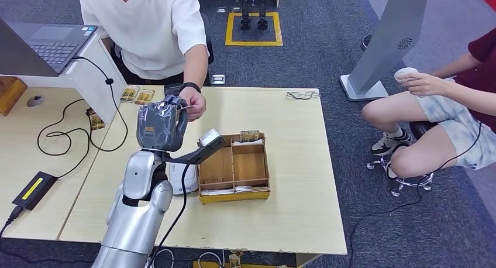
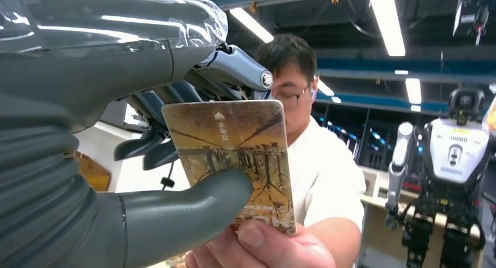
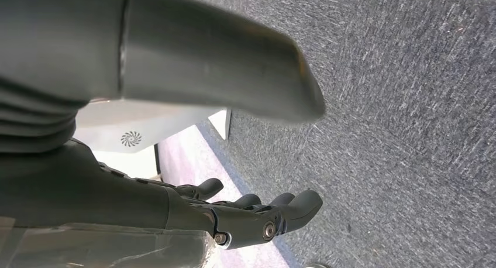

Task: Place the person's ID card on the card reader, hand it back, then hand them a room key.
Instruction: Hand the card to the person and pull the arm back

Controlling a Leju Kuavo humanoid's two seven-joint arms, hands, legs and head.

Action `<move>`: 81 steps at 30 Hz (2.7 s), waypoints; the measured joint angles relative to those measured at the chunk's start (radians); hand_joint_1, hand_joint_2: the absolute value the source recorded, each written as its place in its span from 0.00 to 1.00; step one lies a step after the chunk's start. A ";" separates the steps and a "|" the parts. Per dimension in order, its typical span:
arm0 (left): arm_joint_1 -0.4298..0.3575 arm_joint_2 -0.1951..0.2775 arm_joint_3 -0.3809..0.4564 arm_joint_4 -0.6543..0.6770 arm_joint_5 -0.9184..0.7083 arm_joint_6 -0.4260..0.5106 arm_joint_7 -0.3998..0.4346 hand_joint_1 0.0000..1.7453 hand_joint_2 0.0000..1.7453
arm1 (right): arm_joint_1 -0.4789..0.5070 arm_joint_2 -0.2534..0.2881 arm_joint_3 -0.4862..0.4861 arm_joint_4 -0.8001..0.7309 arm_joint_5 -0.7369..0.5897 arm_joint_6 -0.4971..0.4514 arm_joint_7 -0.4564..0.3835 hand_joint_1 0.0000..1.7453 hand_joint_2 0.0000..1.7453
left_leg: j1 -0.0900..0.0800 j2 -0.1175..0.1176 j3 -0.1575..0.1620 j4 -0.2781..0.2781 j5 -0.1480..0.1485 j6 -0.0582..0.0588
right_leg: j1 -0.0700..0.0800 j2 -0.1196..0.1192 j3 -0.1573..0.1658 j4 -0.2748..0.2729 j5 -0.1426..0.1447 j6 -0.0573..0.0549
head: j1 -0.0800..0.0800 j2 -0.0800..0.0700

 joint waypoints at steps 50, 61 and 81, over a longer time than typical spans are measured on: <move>0.094 -0.015 -0.018 -0.116 0.158 0.043 -0.164 0.00 1.00 | 0.001 -0.002 -0.022 -0.002 0.000 0.001 -0.002 0.00 0.00 | 0.000 0.000 -0.001 0.000 0.000 0.000 | 0.000 0.000 0.000 0.000 0.000 0.000 | 0.000 0.000; 0.342 0.030 -0.121 -0.366 0.409 0.106 -0.403 0.00 1.00 | 0.045 0.028 -0.078 -0.132 0.000 0.058 0.026 0.00 0.00 | 0.000 0.000 -0.001 0.000 -0.002 -0.001 | 0.000 0.000 -0.001 0.000 -0.001 0.000 | 0.000 0.000; 0.353 0.099 -0.373 -0.295 0.459 -0.034 -0.488 0.00 1.00 | 0.042 0.027 -0.078 -0.141 0.000 0.024 0.008 0.00 0.00 | 0.000 0.000 -0.001 0.000 -0.002 -0.001 | 0.000 0.000 -0.001 0.000 -0.001 0.000 | 0.000 0.000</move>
